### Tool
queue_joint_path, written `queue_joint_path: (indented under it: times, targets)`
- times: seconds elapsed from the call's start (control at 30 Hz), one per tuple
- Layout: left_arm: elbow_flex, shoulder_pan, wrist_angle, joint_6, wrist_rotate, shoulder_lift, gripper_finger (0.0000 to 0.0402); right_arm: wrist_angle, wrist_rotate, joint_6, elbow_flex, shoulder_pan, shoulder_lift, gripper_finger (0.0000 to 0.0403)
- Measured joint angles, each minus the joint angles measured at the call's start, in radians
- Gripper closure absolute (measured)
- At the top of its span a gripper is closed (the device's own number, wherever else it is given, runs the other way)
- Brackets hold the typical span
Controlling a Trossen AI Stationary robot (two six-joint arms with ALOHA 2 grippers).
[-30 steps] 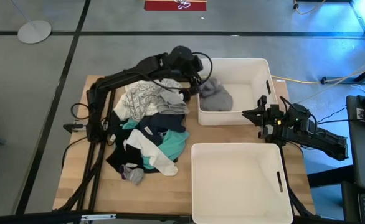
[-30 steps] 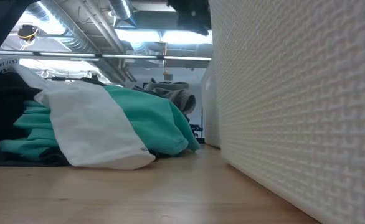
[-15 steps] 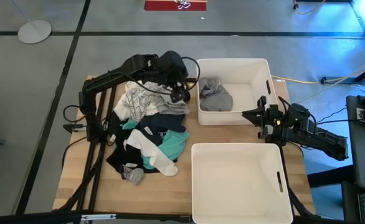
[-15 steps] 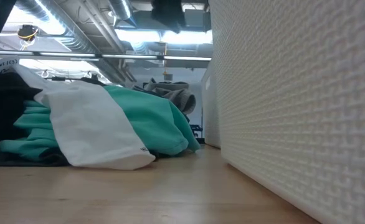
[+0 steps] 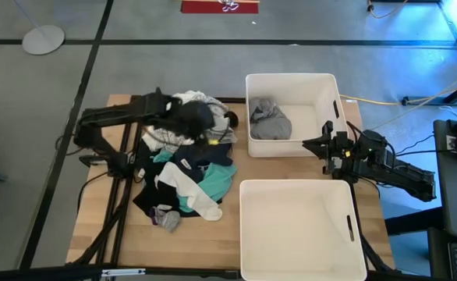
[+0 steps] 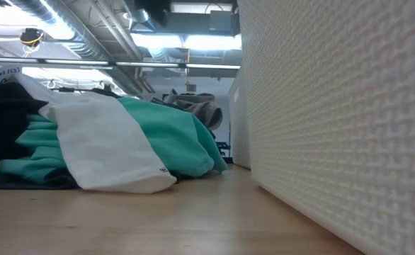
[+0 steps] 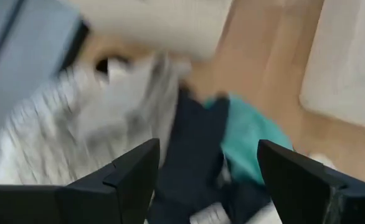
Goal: Sort clothes
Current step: Put the white sock into the top white laundry bin
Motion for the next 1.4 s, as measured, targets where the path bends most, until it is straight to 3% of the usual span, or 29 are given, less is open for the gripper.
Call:
queue_joint_path:
  times: [0.4,0.53,0.77,1.1,1.23,1.4]
  targets:
    - [-0.454,-0.144,-0.054,-0.469,0.005,-0.238,0.0144,0.004,0.0,0.0,0.0,0.0,0.0,0.0352]
    - [-0.59,-0.15,-0.035,-0.546,0.077,-0.272,0.0144,0.004,0.017,0.0,0.0,0.0,0.0,0.0352]
    - [-0.734,-0.15,-0.001,-0.552,0.082,-0.275,0.0144,0.004,0.026,0.0,0.0,0.0,0.0,0.0352]
    - [-0.817,-0.149,0.142,-0.468,0.086,-0.275,0.0146,0.003,0.026,0.0,0.0,0.0,0.0,0.0352]
    - [-0.834,-0.149,0.15,-0.466,0.102,-0.275,0.0172,0.002,0.027,0.0,0.0,0.0,0.0,0.0352]
    - [-0.834,-0.149,0.171,-0.434,0.136,-0.276,0.0236,0.0,0.027,0.0,0.0,0.0,0.0,0.0352]
